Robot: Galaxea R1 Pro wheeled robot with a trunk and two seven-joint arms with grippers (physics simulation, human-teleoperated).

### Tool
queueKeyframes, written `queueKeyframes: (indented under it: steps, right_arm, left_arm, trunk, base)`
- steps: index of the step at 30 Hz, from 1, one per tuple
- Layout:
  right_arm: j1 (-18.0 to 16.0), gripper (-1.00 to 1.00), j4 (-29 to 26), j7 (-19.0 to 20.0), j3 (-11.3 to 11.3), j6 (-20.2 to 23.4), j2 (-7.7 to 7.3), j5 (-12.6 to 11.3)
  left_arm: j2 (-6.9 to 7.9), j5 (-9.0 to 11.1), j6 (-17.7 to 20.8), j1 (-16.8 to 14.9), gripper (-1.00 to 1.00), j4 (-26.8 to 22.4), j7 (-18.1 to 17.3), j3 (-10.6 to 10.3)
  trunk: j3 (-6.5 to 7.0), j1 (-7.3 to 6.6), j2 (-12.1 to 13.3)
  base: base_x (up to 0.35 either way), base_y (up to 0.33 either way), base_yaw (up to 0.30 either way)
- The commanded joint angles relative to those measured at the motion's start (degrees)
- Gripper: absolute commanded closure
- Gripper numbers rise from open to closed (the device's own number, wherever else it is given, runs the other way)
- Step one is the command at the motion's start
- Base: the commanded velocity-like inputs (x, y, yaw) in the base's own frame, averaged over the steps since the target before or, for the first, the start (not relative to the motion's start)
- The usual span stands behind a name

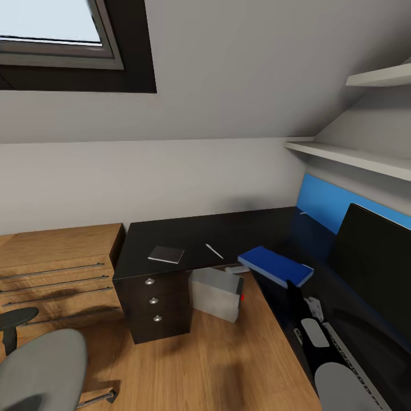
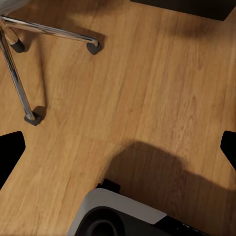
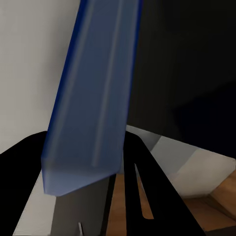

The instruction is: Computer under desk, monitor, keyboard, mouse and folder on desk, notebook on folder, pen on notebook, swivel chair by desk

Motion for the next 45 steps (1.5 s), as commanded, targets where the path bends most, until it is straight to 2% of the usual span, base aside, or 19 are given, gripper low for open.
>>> queueKeyframes:
  steps: [1, 22, 32, 45]
  right_arm:
    - [-0.1, 1.0, 0.0, 0.7, -0.3, 0.1, 0.05, -0.6]
    - [-0.1, 1.0, 2.0, 2.7, -0.2, 0.1, 0.47, -0.7]
    - [-0.1, 1.0, 4.7, 8.1, -0.2, 0.1, 0.3, -0.6]
    - [-0.1, 1.0, 5.3, 9.1, -0.2, 0.0, 0.25, -0.6]
  left_arm:
    - [-0.02, 0.1, -0.2, 0.0, -1.0, 0.0, 0.1, -0.1]
    - [-0.57, 0.1, -0.2, 0.0, -1.0, 0.0, 0.1, -0.1]
    - [-0.72, 0.1, -0.2, 0.0, -1.0, 0.0, 0.1, -0.1]
    - [-0.8, 0.1, -0.2, 0.0, -1.0, 0.0, 0.1, -0.1]
  trunk:
    - [-0.1, 0.02, -0.1]
    - [-0.11, 0.02, -0.1]
    - [-0.45, 0.02, -0.1]
    - [-0.86, 0.02, -0.1]
  base:
    - [0.0, 0.0, 0.0]
    - [0.0, 0.0, 0.0]
    - [0.0, 0.0, 0.0]
    - [0.0, 0.0, -0.016]
